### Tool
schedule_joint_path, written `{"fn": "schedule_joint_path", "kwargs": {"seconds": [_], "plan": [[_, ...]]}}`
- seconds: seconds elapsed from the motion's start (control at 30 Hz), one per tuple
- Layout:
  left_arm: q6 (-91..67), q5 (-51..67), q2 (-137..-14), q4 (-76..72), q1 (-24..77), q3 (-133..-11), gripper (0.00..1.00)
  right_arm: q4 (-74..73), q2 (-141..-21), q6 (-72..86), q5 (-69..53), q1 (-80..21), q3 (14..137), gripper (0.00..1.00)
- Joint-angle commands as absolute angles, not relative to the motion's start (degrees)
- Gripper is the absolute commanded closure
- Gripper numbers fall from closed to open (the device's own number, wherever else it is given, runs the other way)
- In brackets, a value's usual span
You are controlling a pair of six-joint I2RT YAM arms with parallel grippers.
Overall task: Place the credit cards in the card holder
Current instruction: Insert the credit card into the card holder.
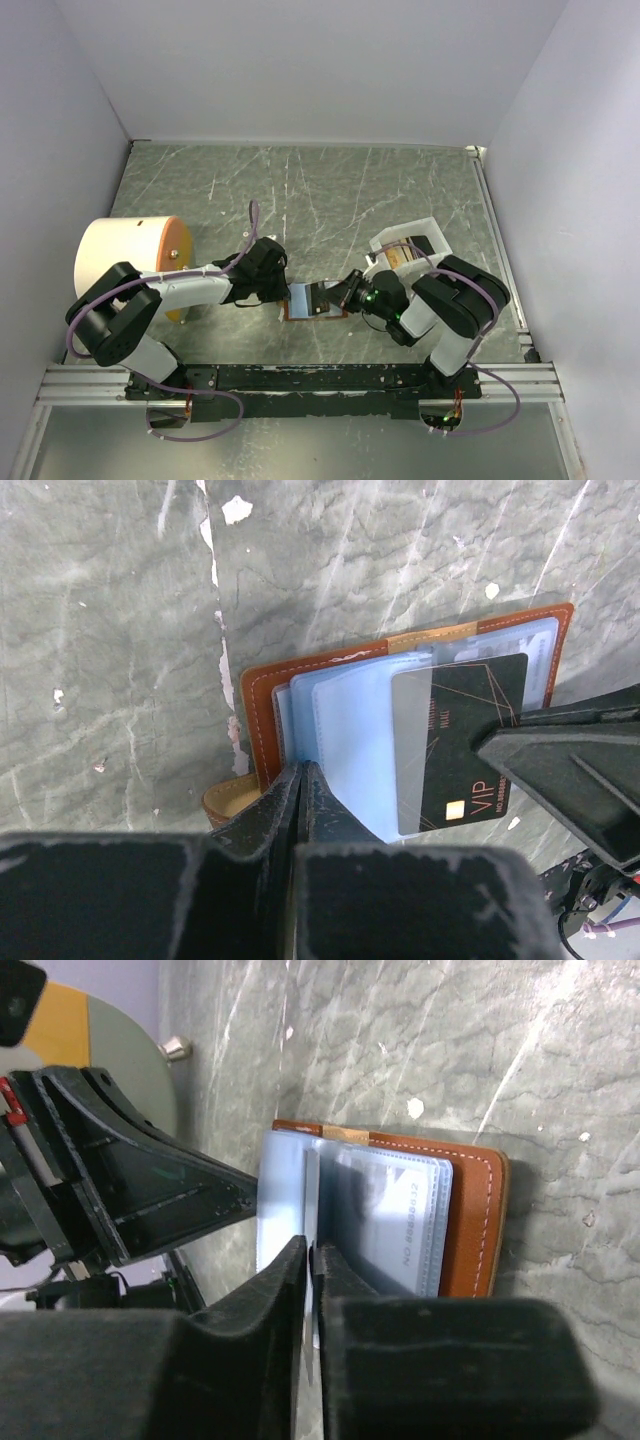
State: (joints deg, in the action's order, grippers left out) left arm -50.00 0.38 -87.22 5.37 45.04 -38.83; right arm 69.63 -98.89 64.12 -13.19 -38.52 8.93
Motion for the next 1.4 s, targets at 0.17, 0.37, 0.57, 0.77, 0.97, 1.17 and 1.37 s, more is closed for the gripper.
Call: {"fn": "schedule_joint_path", "kwargs": {"seconds": [0.17, 0.37, 0.57, 0.77, 0.97, 1.17, 1.37], "plan": [[-49.7, 0.1, -88.79, 7.93, 45.09, -36.38, 0.91, 38.21, -83.19, 55.83, -4.85, -39.46, 12.31, 0.68], [-49.68, 1.76, -87.82, 5.49, 45.09, -34.96, 0.91, 23.86, -74.58, 50.56, -3.16, -39.48, 15.71, 0.61], [-49.92, 2.61, -88.66, 4.5, 45.04, -34.81, 0.91, 25.18, -75.0, 50.68, -5.36, -39.84, 15.56, 0.6], [-50.22, 3.84, -88.8, 3.14, 45.07, -34.16, 0.91, 27.39, -78.4, 50.71, -6.46, -41.27, 17.08, 0.6], [-50.27, 4.15, -89.24, 2.88, 45.09, -34.1, 0.91, 28.15, -80.79, 51.06, -6.3, -42.87, 18.98, 0.61], [-50.28, 3.87, -88.89, 3.12, 45.04, -34.27, 0.91, 30.72, -82.5, 52.14, -6.86, -44.54, 20.12, 0.61], [-50.05, 3.8, -89.12, 3.58, 45.04, -34.63, 0.91, 34.48, -85.75, 52.61, -7.4, -46.57, 21.09, 0.61]]}}
